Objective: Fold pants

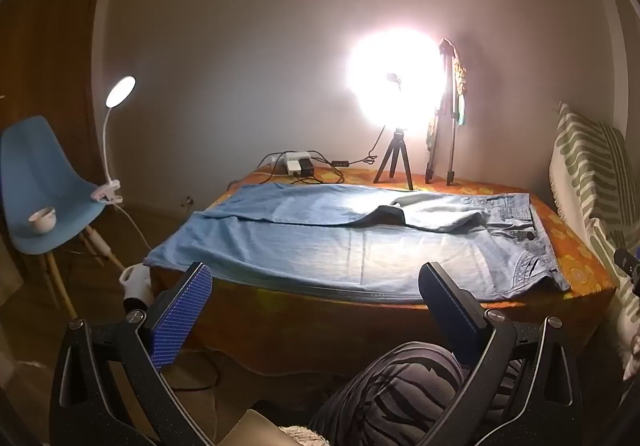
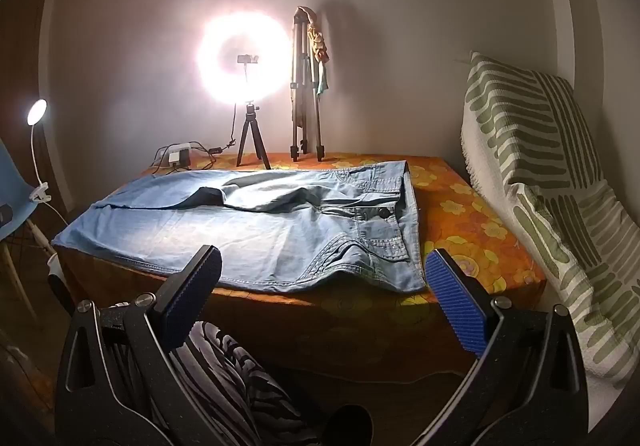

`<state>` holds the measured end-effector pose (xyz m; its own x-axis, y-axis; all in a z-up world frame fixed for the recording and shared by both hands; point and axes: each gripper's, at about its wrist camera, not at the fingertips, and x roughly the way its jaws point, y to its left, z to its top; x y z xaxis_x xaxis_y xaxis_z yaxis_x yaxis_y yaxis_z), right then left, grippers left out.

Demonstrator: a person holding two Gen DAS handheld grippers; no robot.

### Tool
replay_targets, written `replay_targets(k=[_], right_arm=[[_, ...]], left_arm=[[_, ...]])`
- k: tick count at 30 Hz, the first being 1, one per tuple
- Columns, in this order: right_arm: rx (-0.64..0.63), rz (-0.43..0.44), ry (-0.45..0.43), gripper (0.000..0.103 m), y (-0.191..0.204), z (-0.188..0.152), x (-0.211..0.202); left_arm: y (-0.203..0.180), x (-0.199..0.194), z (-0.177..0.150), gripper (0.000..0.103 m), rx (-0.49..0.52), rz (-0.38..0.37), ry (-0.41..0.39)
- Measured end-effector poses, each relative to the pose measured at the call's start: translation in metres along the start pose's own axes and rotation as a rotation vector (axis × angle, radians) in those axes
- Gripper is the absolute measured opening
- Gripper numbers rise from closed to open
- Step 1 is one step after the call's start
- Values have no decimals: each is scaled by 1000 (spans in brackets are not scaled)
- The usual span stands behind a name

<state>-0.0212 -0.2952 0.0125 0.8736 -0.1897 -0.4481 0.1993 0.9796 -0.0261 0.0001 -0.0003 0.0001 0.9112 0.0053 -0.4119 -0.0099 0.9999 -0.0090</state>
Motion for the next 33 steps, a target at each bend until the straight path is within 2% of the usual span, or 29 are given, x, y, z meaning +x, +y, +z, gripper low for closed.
replay_targets(k=[33], right_arm=[[-13, -16, -5, 103, 0, 6, -3]], left_arm=[[13, 1, 2, 103, -19, 33, -23]])
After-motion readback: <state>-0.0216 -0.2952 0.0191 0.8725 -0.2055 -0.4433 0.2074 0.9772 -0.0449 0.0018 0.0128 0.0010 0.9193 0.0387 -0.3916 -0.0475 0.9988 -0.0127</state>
